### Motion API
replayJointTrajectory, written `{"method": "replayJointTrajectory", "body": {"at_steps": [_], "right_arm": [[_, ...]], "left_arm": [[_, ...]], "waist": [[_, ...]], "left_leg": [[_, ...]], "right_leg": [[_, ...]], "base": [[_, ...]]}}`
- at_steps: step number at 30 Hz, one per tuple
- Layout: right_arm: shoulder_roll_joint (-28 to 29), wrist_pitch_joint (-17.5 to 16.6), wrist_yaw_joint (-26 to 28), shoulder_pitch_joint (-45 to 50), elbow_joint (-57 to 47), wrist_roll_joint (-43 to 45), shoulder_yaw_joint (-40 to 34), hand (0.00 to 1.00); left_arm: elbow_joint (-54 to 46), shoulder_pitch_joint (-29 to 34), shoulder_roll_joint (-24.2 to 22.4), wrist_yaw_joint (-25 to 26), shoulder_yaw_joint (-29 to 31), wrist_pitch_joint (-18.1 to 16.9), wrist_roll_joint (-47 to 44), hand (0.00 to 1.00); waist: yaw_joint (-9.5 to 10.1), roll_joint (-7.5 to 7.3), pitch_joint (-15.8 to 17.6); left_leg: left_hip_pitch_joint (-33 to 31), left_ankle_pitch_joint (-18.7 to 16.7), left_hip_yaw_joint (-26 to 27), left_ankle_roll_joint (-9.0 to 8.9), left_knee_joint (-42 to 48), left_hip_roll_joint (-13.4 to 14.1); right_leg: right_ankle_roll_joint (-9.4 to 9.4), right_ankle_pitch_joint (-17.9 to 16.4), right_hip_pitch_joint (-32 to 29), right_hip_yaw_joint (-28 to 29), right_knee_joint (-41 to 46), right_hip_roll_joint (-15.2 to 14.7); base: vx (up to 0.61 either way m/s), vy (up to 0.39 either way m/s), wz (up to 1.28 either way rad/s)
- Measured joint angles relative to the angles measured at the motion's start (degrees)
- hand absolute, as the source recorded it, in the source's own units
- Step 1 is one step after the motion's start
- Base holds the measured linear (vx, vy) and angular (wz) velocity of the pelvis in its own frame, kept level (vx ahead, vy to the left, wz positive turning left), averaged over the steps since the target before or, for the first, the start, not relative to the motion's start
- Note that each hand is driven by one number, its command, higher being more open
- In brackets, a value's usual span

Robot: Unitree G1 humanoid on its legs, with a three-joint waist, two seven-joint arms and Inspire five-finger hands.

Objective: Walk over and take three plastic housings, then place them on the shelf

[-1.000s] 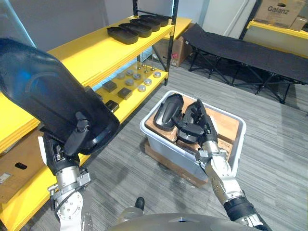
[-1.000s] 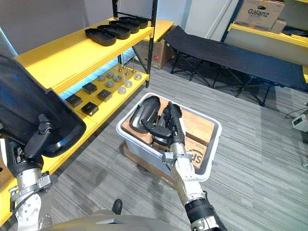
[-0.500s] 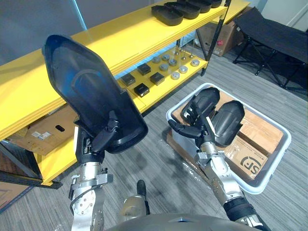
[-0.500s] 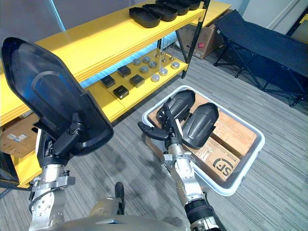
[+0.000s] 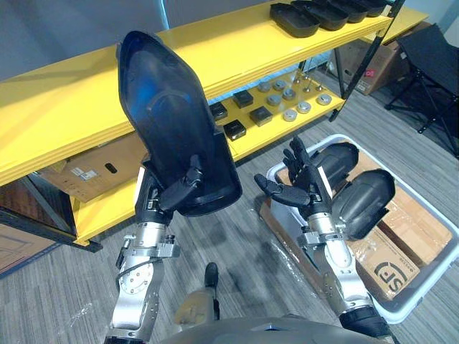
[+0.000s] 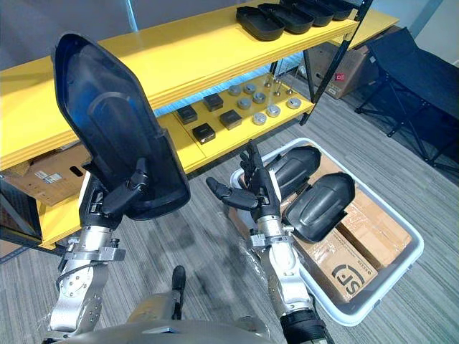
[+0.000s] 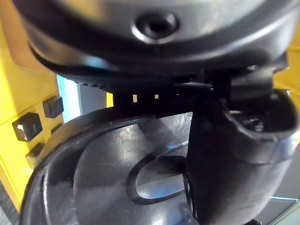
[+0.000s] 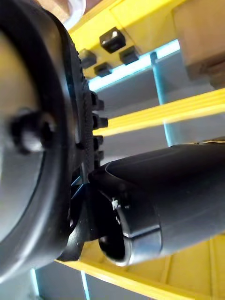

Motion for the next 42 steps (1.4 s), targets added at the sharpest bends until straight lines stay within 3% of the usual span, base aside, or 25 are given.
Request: {"method": "replayJointTrajectory", "body": {"at_steps": [5,7,8,12,13,15,16,17,18,19,20,21,23,25,26,28,30,33,36,37,38,39,40,41,42], "right_arm": [[-0.1,0.0,0.5,0.6,-0.2,0.1,-0.2,1.0],[0.2,0.0,1.2,0.5,-0.5,0.2,-0.3,1.0],[0.1,-0.1,1.4,0.4,-0.8,0.2,-0.3,1.0],[1.0,-0.1,2.0,0.3,-0.9,0.4,-0.2,1.0],[1.4,-0.1,2.0,0.4,-0.9,0.4,-0.2,1.0],[2.7,-0.6,1.9,1.1,-1.3,0.3,-0.2,1.0],[2.7,-1.1,1.8,1.3,-1.3,0.1,-0.2,1.0],[3.5,-1.8,1.0,2.5,-1.5,0.1,-0.2,1.0],[3.9,-1.8,0.5,3.0,-1.4,0.0,-0.2,1.0],[4.9,-2.0,-0.4,3.9,-1.5,-0.1,-0.3,1.0],[5.3,-2.2,-0.5,4.1,-1.5,-0.1,-0.4,1.0],[5.7,-2.2,-0.6,4.9,-2.3,-0.1,-1.0,1.0],[5.6,-2.2,-0.1,5.4,-3.9,-0.1,-2.5,1.0],[5.3,-2.3,0.9,5.6,-7.1,0.0,-5.1,1.0],[5.1,-2.5,1.3,5.7,-8.6,0.1,-7.0,1.0],[4.9,-2.7,2.1,6.5,-9.7,0.2,-10.0,1.0],[4.4,-3.3,3.1,7.9,-9.8,2.6,-11.6,1.0],[2.2,-3.3,3.4,6.8,-9.8,2.5,-11.8,1.0],[2.1,-3.3,3.4,6.8,-9.8,2.5,-11.8,1.0],[2.1,-3.3,3.4,6.9,-9.8,2.5,-11.9,1.0],[2.1,-3.3,3.4,7.4,-9.9,2.5,-11.9,1.0],[1.5,-3.3,3.3,7.5,-10.3,2.5,-12.0,1.0],[1.3,-3.3,3.4,7.7,-10.5,2.5,-12.0,1.0],[1.4,-3.3,3.4,8.5,-11.0,2.5,-12.1,1.0],[1.6,-3.6,3.4,9.1,-12.0,2.6,-12.3,1.0]], "left_arm": [[0.0,0.5,-0.7,0.0,0.0,0.0,0.0,0.0],[-0.3,0.5,-0.7,-0.2,0.0,-0.1,0.1,0.0],[-0.5,0.5,-0.7,-0.1,0.0,-0.1,0.2,0.0],[-1.6,0.8,-1.3,0.9,0.2,-0.1,1.8,0.0],[-1.9,0.8,-1.3,0.8,0.3,-0.1,2.1,0.0],[-3.3,0.9,-1.3,-0.1,0.7,-0.1,2.6,0.0],[-3.4,0.7,-1.4,-0.3,0.9,-0.1,2.6,0.0],[-3.5,0.4,-1.2,-1.2,1.4,-0.1,2.6,0.0],[-3.7,0.4,-1.0,-1.5,1.6,-0.1,2.7,0.0],[-4.2,0.3,0.2,-1.7,2.5,-0.1,4.0,0.0],[-4.2,0.2,0.6,-1.6,3.1,-0.1,4.3,0.0],[-4.2,-0.3,1.4,-1.3,3.9,0.0,4.5,0.0],[-4.2,-1.5,2.2,-0.9,4.6,0.0,4.5,0.0],[-4.2,-2.9,2.9,-0.4,5.4,0.0,4.3,0.0],[-3.9,-3.5,3.1,0.1,5.7,0.1,4.3,0.0],[-3.4,-3.5,3.2,0.8,5.6,0.1,4.4,0.0],[-2.7,-3.2,3.8,0.9,5.5,0.0,4.5,0.0],[-1.5,-2.9,1.9,1.1,4.4,0.1,4.5,0.0],[-1.4,-1.8,1.7,1.4,3.1,0.1,4.6,0.0],[-1.4,-1.4,1.6,1.5,2.9,0.1,4.6,0.0],[-1.4,-0.3,1.1,1.8,2.5,0.2,4.8,0.0],[-1.5,0.7,-0.1,2.1,2.5,0.2,4.8,0.0],[-1.5,1.2,-0.6,2.2,2.6,0.2,4.8,0.0],[-1.5,2.0,-0.9,2.5,2.5,0.2,4.8,0.0],[-1.6,2.0,-0.8,2.4,2.6,0.2,4.8,0.0]], "waist": [[-0.49,1.69,1.1],[-0.46,0.57,1.8],[-0.08,1.4,1.8],[-0.13,1.08,3.3],[-0.04,0.84,3.4],[-0.09,-0.69,3.9],[-0.12,-0.64,4.0],[-0.32,-1.06,3.9],[-0.43,-1.28,4.0],[-1.3,-1.4,3.9],[-1.65,-1.38,3.9],[-1.78,-1.16,3.8],[-1.76,-1.01,3.7],[-2.21,-0.81,3.5],[-3.41,-0.57,3.3],[-4.77,-1.0,2.9],[-4.75,-3.61,-0.3],[-4.24,-0.75,-1.9],[-4.24,-0.07,-2.2],[-4.28,-0.07,-2.1],[-4.41,0.38,-1.7],[-4.18,2.28,-0.7],[-3.87,2.87,-0.3],[-3.05,3.76,-0.7],[-3.02,3.81,-0.8]], "left_leg": [[-0.1,-1.0,0.2,-1.02,0.4,1.4],[-2.3,-4.4,2.3,-0.96,4.3,1.5],[-3.8,-5.7,3.6,-0.05,10.6,1.8],[-7.7,-15.2,5.2,1.12,24.4,0.9],[-7.8,-16.7,5.4,1.64,25.8,0.6],[-6.5,-20.5,6.9,3.25,28.5,-1.3],[-6.6,-21.7,6.8,3.93,29.8,-1.6],[-5.6,-22.7,6.1,4.85,29.8,-3.5],[-4.6,-23.0,5.6,5.19,28.9,-4.2],[-2.2,-22.8,3.9,6.47,26.2,-4.8],[-1.1,-22.4,3.1,7.22,24.9,-5.0],[1.9,-22.0,2.2,7.56,21.6,-5.2],[4.0,-21.3,1.7,6.84,19.2,-5.2],[5.3,-21.6,0.9,6.39,17.8,-5.3],[5.9,-22.0,-0.5,5.66,17.8,-5.3],[7.7,-22.9,-1.6,4.2,17.7,-5.4],[8.7,-24.9,-1.8,1.89,17.7,-6.6],[10.1,-26.4,-1.7,1.18,16.5,-3.0],[11.2,-26.5,-0.6,1.02,18.5,-1.4],[10.7,-26.5,-0.1,0.98,21.4,-1.2],[7.7,-26.5,0.9,0.98,32.0,-0.3],[3.7,-24.6,1.9,0.84,46.0,2.3],[1.6,-24.1,2.4,0.42,51.7,3.7],[-0.2,-25.7,3.5,0.7,54.7,6.2],[-1.0,-27.7,5.0,1.28,50.0,7.5]], "right_leg": [[-0.74,-1.3,-0.7,-0.3,1.8,0.8],[-0.84,-1.3,-1.5,-0.2,2.1,-0.9],[-0.62,-1.5,-2.0,0.5,3.1,-1.4],[1.52,-3.7,-1.2,1.7,6.3,-4.0],[1.13,-4.2,-0.7,1.7,6.4,-4.8],[-3.34,-5.0,1.3,1.4,9.4,-7.1],[-5.59,-4.2,0.0,1.9,13.9,-8.2],[-9.71,-0.1,-4.9,4.0,24.0,-10.9],[-10.63,3.4,-7.0,6.1,28.1,-11.5],[-7.52,2.8,-11.1,10.8,34.3,-9.4],[-6.58,1.5,-12.3,11.5,34.7,-8.0],[-6.35,-0.7,-14.6,11.5,31.9,-4.3],[-6.37,-1.5,-17.5,10.9,25.5,-0.7],[-5.16,-0.7,-21.0,11.9,16.5,2.6],[-3.73,0.5,-22.7,12.9,12.1,3.9],[-3.39,5.7,-22.7,15.1,5.5,5.7],[-6.31,21.4,-21.2,14.8,-3.6,6.1],[-6.51,21.0,-16.9,12.9,-9.9,9.2],[-7.56,18.7,-14.8,12.8,-9.9,10.8],[-7.72,18.1,-14.0,13.1,-9.8,10.9],[-8.46,16.3,-12.0,13.3,-9.4,11.3],[-8.89,14.6,-9.3,14.1,-8.7,12.8],[-9.03,13.8,-8.2,14.7,-8.3,13.5],[-9.27,12.7,-7.2,15.6,-7.9,14.0],[-9.49,12.1,-6.5,16.7,-8.0,13.6]], "base": [[-0.12,-0.026,0.0],[-0.05,0.07,-0.02],[0.01,0.099,-0.18],[0.07,0.15,-0.12],[0.13,0.213,0.04],[0.21,0.193,0.1],[0.24,0.18,0.31],[0.18,0.184,0.37],[0.31,0.231,0.56],[0.28,0.145,0.48],[0.36,0.114,0.57],[0.26,0.064,0.34],[0.33,0.075,0.25],[0.3,0.045,0.3],[0.32,0.002,0.58],[0.34,-0.033,0.62],[0.37,-0.114,0.41],[0.36,-0.138,0.06],[0.21,-0.083,-0.01],[0.18,-0.086,-0.05],[0.15,-0.063,-0.21],[0.14,-0.026,-0.34],[0.13,0.027,-0.64],[0.13,0.04,-0.61],[0.1,0.02,-0.55]]}}
